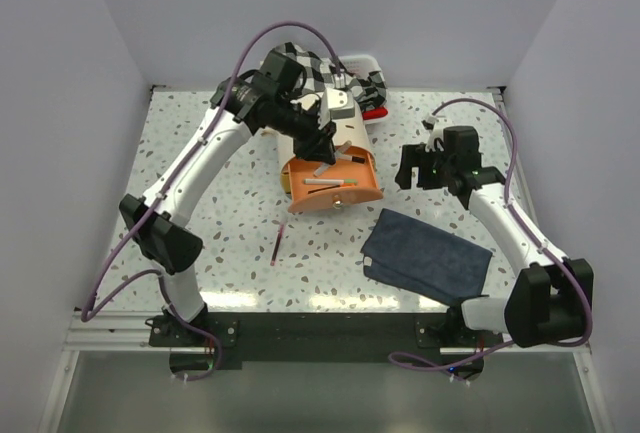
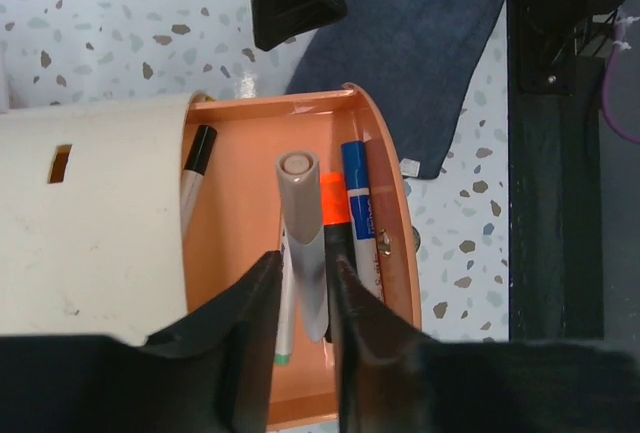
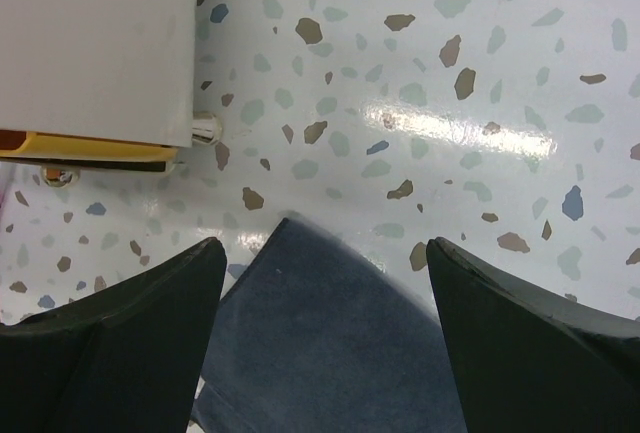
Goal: Sort the stationery into containers
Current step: Place the pen in the drawer.
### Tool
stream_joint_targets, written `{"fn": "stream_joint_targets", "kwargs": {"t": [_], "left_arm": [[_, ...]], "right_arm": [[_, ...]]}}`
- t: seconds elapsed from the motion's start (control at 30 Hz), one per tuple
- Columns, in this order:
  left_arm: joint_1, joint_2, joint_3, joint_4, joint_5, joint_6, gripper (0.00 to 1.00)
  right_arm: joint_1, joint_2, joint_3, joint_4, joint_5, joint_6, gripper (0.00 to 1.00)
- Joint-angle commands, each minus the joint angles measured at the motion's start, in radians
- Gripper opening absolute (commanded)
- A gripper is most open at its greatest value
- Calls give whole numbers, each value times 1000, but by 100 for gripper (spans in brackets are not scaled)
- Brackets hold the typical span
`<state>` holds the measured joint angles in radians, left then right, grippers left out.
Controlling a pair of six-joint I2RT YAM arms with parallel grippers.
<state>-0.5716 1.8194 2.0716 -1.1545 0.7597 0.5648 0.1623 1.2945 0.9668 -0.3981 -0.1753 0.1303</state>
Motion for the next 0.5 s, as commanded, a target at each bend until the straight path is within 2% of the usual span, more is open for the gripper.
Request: {"fn": "stream_joint_targets", "kwargs": {"t": [0.0,0.17,0.2,0.23,0.27,0.3,0.33,0.37,0.4,0.47], "left_arm": [[-1,-20,-2,90,-110,-22,45],[-1,-156,-45,217,-273,-77,59],[-1,-193,-76,296,-365,-89,61],[3,-236,-179,356,-438,-148,64],[4,-343,-249,424,-524,-193,68],[9,-398,-324,522,-671,-274,78],[24,-487,-452,548,-747,-323,81],[36,-514,-496,546,-873,-380,85],[65,-528,-530,474,-861,-478,84],[192,-549,-629,403,-765,-578,82]], "right_arm": [[-6,-38,-7,13,-1,0,86],[-12,-43,-14,15,-3,0,86],[-12,-41,-17,18,-3,0,86],[-10,-40,-19,18,-4,0,86],[-10,-37,-22,19,-4,0,86],[-10,-35,-23,19,-3,0,86],[-10,-32,-25,19,-4,-1,86],[-12,-26,-27,22,-4,-1,86],[-12,-23,-28,25,-9,-1,86],[-12,-14,-28,36,-12,0,86]]}}
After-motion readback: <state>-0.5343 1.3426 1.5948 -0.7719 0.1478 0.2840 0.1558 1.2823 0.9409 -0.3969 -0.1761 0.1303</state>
